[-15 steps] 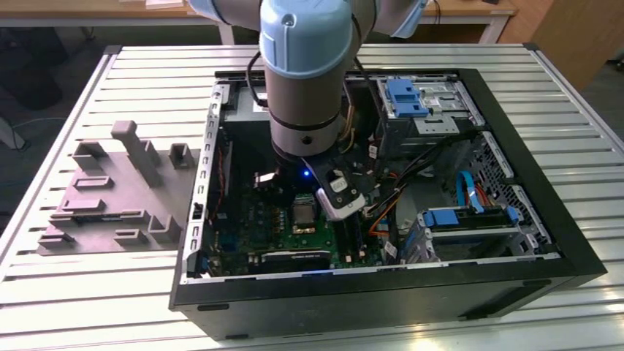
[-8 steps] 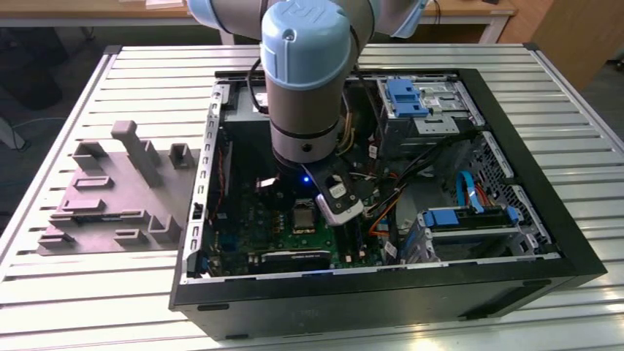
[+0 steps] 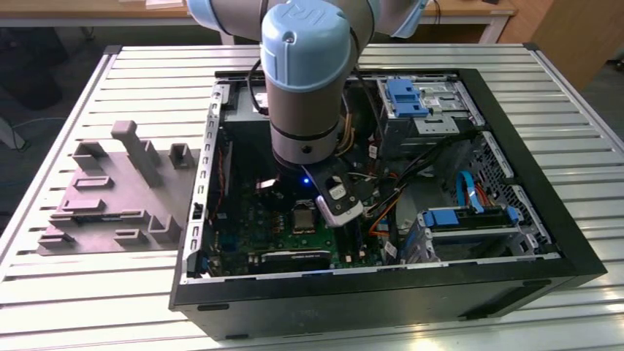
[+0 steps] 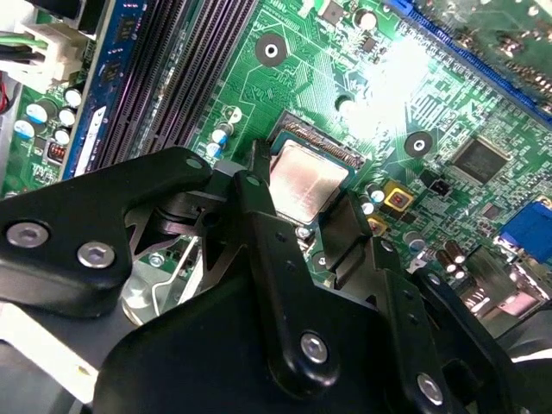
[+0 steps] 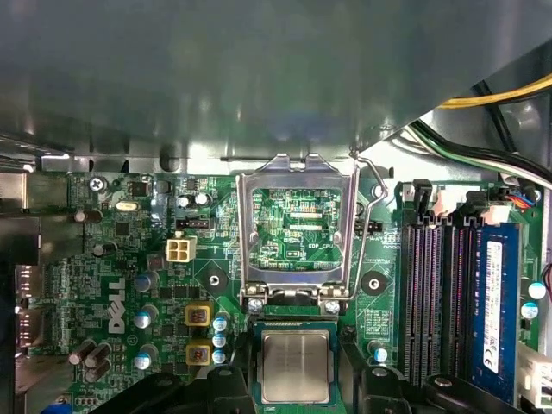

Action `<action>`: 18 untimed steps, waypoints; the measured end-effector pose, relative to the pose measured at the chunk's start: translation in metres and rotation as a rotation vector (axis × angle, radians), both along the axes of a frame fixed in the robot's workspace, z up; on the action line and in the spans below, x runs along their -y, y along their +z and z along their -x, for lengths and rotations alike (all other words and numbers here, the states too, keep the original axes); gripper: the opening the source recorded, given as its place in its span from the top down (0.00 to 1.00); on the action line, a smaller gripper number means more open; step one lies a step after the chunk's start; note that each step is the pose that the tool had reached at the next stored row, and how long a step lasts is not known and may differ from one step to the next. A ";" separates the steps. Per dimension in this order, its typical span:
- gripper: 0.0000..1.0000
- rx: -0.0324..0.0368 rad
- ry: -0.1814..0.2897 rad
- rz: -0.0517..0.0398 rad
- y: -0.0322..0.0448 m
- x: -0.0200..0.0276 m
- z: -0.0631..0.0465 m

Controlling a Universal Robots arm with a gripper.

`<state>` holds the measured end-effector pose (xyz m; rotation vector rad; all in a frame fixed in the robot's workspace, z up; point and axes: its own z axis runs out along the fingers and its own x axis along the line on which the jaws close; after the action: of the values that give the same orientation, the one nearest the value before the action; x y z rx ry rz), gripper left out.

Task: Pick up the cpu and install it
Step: 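Place the cpu into insertion slot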

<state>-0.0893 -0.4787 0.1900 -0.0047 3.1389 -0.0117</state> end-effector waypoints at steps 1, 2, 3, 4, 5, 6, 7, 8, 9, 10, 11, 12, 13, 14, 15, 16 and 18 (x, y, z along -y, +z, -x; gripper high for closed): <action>0.53 -0.0001 0.000 0.0001 0.0001 0.0002 0.000; 0.53 -0.0001 0.000 0.0001 0.0000 0.0002 0.000; 0.53 0.0000 0.000 0.0001 -0.0001 0.0002 0.000; 0.53 0.0000 0.000 0.0000 -0.0003 0.0002 0.001; 0.53 0.0000 0.000 0.0001 -0.0005 0.0002 0.001; 0.53 0.0000 0.000 0.0002 -0.0006 0.0003 0.001; 0.53 -0.0001 0.000 0.0002 -0.0008 0.0003 0.001; 0.53 -0.0001 0.000 0.0003 -0.0011 0.0003 0.001; 0.53 -0.0002 0.000 0.0005 -0.0015 0.0004 0.001; 0.53 -0.0004 0.000 0.0007 -0.0018 0.0005 0.001; 0.53 -0.0004 -0.001 0.0006 -0.0021 0.0006 0.001; 0.53 -0.0003 -0.001 0.0005 -0.0025 0.0007 0.001; 0.53 -0.0004 -0.002 0.0004 -0.0030 0.0009 0.001; 0.53 -0.0004 -0.002 0.0005 -0.0035 0.0010 0.001; 0.53 -0.0003 -0.002 0.0005 -0.0039 0.0011 0.001; 0.53 -0.0003 -0.002 0.0004 -0.0041 0.0011 0.001; 0.53 -0.0001 -0.002 0.0003 -0.0042 0.0011 0.001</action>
<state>-0.0907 -0.4798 0.1858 -0.0010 3.1391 -0.0122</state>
